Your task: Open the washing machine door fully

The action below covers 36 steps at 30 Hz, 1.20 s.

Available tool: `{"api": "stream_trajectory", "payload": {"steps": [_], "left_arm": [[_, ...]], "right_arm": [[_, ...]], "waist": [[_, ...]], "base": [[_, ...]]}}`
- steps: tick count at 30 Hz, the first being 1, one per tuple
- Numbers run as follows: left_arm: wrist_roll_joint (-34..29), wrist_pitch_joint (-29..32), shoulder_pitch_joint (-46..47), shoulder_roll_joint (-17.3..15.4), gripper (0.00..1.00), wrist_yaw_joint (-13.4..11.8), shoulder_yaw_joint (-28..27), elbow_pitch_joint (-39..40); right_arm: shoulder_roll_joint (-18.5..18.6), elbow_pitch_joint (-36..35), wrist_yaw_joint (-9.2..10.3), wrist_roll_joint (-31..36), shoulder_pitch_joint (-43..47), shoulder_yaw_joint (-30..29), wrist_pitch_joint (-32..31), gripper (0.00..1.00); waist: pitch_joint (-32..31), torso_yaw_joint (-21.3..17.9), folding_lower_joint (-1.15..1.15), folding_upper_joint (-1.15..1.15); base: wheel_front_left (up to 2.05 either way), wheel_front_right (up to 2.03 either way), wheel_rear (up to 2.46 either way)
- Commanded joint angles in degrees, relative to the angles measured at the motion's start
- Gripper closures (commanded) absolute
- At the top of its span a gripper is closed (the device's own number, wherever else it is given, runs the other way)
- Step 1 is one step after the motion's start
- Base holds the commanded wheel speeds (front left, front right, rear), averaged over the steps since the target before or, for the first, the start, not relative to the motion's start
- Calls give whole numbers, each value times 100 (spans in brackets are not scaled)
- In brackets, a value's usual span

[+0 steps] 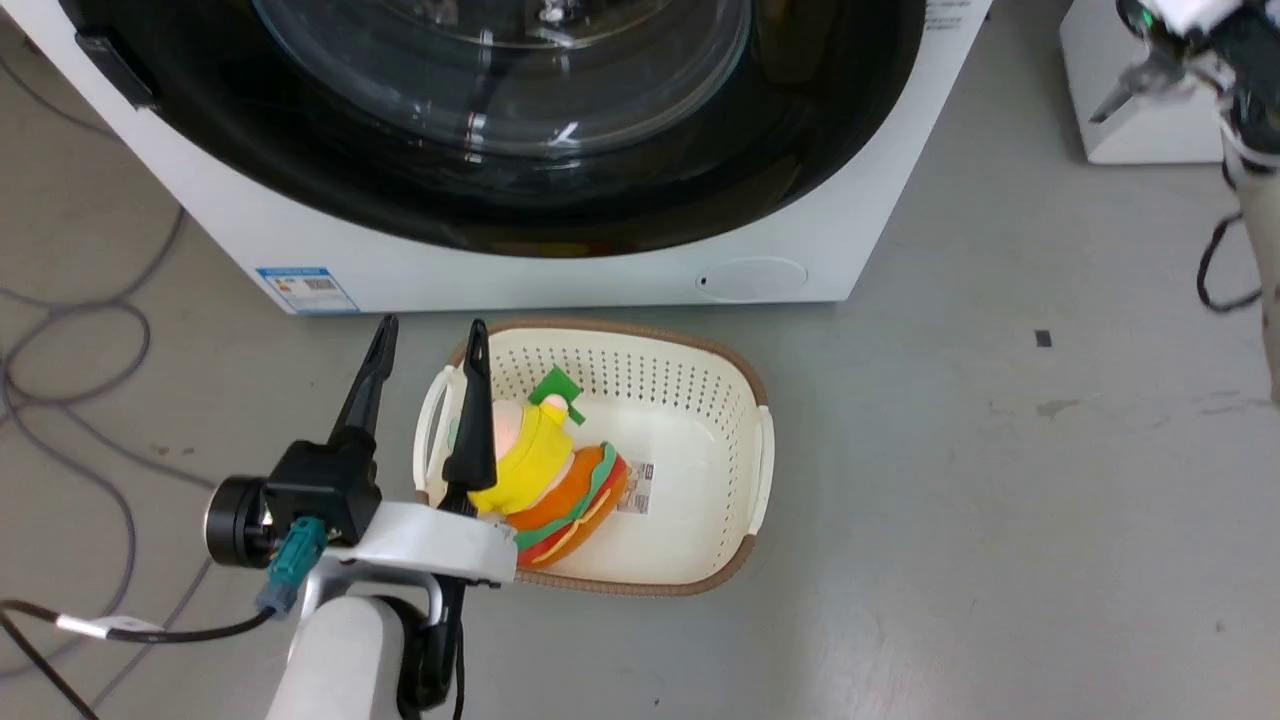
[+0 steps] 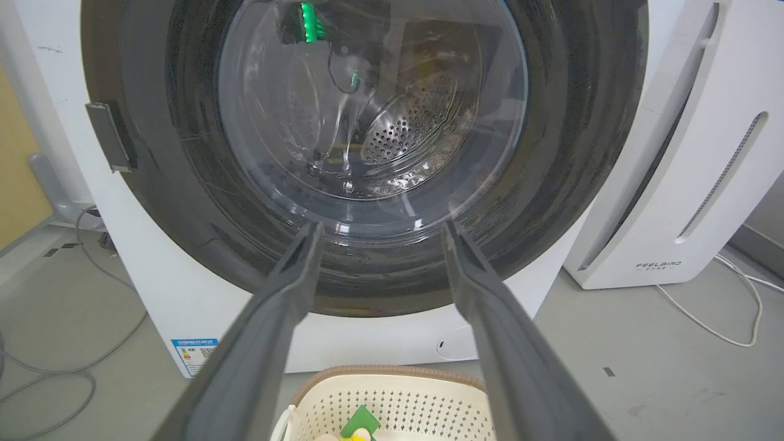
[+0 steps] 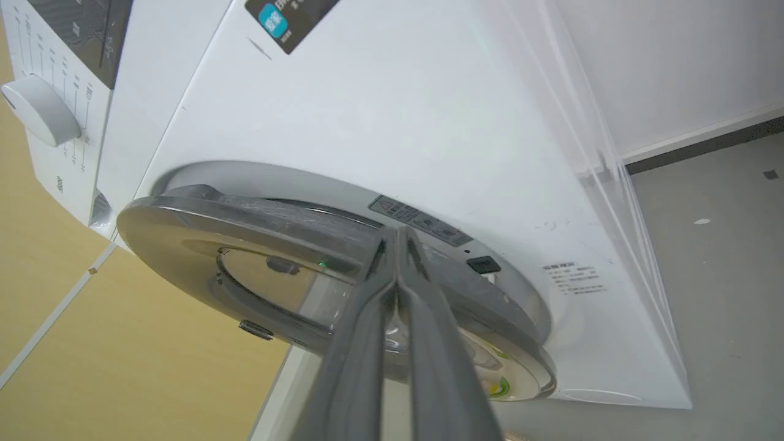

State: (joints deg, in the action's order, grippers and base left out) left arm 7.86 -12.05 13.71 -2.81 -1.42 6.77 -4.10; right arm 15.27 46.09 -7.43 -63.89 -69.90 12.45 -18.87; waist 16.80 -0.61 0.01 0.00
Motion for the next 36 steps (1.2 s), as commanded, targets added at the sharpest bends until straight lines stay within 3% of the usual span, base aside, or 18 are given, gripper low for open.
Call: {"api": "stream_trajectory", "payload": {"steps": [1, 8, 19, 36], "left_arm": [[53, -60, 122, -7, 0, -35, 26, 20], [177, -168, 318, -7, 0, -82, 114, 43], [305, -295, 505, -7, 0, -150, 205, 67], [339, -295, 518, -7, 0, -173, 219, 4]], "right_arm": [[-23, 148, -5, -133, -297, 95, -91, 100], [-110, 804, -5, -220, -1281, 576, -656, 100], [-259, 1427, -6, -429, -2133, 1062, -1342, 100], [-308, 972, -6, -475, -1632, 1122, -2299, 100]], "waist": [[76, 25, -1, 0], [388, 140, -1, 0], [750, 201, -1, 0], [688, 242, -1, 0]], "base": [[0, 0, 0], [0, 0, 0], [0, 0, 0], [0, 0, 0]]}}
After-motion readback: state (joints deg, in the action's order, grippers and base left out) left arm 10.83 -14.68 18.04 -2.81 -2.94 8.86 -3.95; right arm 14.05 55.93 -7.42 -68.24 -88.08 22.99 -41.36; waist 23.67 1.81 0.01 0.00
